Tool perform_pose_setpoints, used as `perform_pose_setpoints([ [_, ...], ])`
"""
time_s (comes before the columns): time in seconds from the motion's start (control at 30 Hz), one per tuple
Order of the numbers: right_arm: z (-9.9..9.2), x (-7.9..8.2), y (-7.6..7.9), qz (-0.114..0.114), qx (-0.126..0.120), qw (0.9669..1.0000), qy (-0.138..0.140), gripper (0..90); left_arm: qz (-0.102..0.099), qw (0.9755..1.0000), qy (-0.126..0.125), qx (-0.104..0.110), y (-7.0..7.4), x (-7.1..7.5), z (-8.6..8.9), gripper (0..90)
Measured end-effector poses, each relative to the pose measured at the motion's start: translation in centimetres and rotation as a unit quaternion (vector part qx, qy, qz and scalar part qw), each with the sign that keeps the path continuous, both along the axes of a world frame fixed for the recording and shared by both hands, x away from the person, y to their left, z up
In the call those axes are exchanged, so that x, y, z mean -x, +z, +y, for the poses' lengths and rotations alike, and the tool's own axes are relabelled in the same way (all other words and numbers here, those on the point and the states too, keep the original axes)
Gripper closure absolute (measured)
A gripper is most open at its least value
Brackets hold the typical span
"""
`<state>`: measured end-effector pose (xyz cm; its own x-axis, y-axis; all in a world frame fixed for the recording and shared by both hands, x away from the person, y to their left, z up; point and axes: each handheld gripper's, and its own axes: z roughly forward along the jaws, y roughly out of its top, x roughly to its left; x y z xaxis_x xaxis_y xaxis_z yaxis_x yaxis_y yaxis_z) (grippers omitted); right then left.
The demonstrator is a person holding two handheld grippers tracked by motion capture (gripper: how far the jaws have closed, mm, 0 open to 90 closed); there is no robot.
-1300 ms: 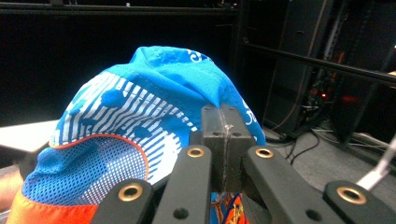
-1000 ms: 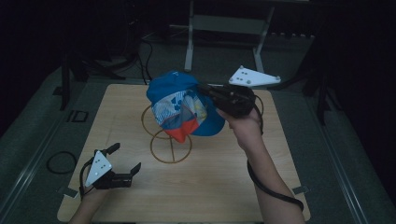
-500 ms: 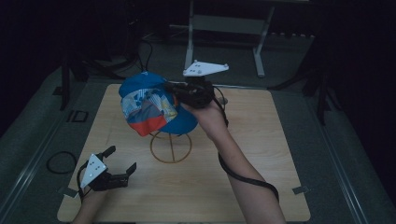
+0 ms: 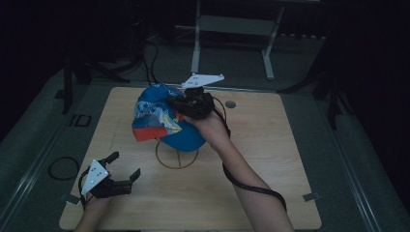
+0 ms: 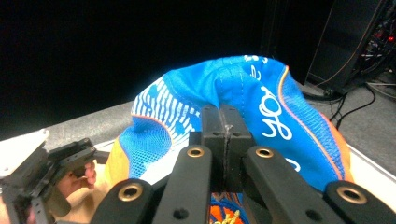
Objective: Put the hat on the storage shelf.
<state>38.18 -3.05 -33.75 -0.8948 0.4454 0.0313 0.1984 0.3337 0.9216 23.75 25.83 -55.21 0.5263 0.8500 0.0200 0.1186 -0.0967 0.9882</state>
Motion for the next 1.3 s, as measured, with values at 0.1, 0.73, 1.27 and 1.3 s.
perform_pose_setpoints([
  [0.1, -0.7, 0.3, -0.5, 0.005, -0.003, 1.0, 0.003, 90.0, 0.001, 1.0, -0.001, 0.002, 0.0, 0.0, 0.1, 1.7],
  [0.73, -2.9, 1.6, -2.6, 0.023, -0.02, 0.9994, 0.016, 90.0, 0.005, 0.9999, -0.005, 0.008, -0.1, -0.1, -0.1, 1.7],
  [1.27, -3.2, 2.2, -2.6, 0.003, -0.028, 0.9996, 0.009, 76.1, 0.007, 0.9999, -0.008, 0.011, -0.2, -0.2, 0.0, 1.8],
  [1.3, -3.2, 2.2, -2.5, 0.001, -0.027, 0.9996, 0.008, 75.4, 0.007, 0.9999, -0.007, 0.008, -0.2, -0.2, 0.0, 1.8],
])
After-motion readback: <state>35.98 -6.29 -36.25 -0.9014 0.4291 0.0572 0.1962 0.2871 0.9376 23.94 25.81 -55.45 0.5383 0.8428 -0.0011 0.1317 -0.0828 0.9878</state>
